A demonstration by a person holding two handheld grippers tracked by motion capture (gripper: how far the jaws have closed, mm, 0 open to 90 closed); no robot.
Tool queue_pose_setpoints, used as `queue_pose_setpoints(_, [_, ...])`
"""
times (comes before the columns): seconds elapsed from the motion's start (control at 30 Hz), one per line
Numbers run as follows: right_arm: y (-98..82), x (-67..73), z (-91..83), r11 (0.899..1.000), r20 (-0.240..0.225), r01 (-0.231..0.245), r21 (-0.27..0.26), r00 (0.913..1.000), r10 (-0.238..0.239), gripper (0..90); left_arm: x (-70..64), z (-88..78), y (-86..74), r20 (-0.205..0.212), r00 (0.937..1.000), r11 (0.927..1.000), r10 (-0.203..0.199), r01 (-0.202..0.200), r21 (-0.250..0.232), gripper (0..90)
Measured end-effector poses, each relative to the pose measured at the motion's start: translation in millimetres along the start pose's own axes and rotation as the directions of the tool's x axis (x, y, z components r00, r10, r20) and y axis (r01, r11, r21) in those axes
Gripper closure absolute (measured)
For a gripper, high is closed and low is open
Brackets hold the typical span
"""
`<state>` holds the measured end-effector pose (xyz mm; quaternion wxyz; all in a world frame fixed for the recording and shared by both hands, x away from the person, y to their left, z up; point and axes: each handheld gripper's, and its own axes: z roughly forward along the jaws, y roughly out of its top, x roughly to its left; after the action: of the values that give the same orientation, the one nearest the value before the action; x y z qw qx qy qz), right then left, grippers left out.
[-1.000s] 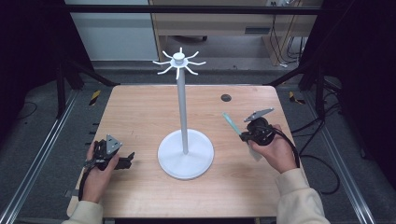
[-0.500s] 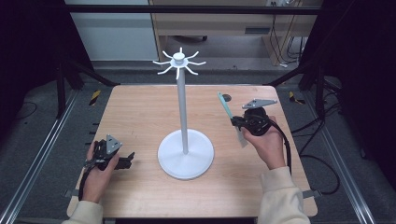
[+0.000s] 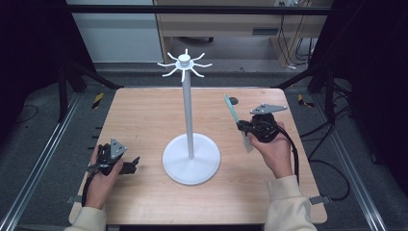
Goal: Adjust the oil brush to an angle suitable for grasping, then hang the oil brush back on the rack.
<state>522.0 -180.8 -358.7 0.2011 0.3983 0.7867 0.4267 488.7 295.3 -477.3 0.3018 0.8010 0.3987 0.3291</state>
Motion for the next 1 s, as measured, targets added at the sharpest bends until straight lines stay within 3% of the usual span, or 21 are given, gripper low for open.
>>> queue_pose_setpoints(0.27, [7.5,7.1,-16.5,0.998,-0.012,-0.017,-0.069,0.9998,0.016,82.3,0.3,0.0,0.1,0.002,1.0000,1.0000,0.000,0.000,0.001,3.0])
queue_pose_setpoints(0.43, [15.3,16.8,-26.6,0.994,-0.026,-0.003,-0.108,0.9997,0.000,82.3,0.5,-0.3,0.1,0.003,1.0000,1.0000,0.002,-0.002,0.002,3.0])
queue_pose_setpoints(1.0, [34.3,42.3,-54.2,0.972,-0.052,0.036,-0.231,0.9975,-0.049,82.3,-0.2,-0.3,0.4,0.003,1.0000,1.0000,0.001,-0.001,-0.002,3.0])
